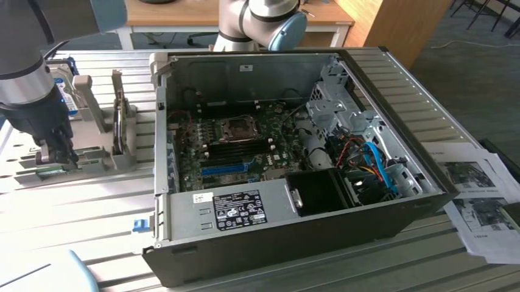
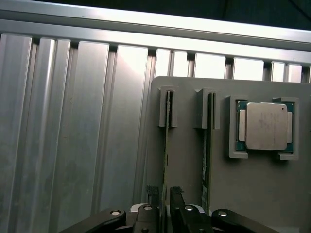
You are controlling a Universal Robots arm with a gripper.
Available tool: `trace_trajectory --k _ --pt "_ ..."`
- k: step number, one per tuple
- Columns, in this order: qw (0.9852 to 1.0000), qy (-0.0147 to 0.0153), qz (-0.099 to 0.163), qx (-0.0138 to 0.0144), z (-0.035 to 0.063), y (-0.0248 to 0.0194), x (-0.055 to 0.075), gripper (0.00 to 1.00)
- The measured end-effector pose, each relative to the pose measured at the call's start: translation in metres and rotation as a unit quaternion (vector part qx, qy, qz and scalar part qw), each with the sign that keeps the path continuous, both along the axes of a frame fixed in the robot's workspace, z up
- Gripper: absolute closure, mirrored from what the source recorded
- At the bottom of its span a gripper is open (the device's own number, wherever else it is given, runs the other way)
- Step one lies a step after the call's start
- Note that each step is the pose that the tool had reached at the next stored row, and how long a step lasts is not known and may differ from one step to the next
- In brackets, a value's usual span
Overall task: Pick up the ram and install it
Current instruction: 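Pick up the ram and move it above insertion slot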
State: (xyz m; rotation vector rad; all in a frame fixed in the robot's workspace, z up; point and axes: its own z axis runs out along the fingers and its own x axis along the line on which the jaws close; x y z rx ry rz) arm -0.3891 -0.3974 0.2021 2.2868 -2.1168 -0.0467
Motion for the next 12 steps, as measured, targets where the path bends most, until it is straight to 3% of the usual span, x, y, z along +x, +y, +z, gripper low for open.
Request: trace_trajectory --k 12 --pt "1.0 0.0 0.0 0.0 -0.0011 0.0014 0.0 0.77"
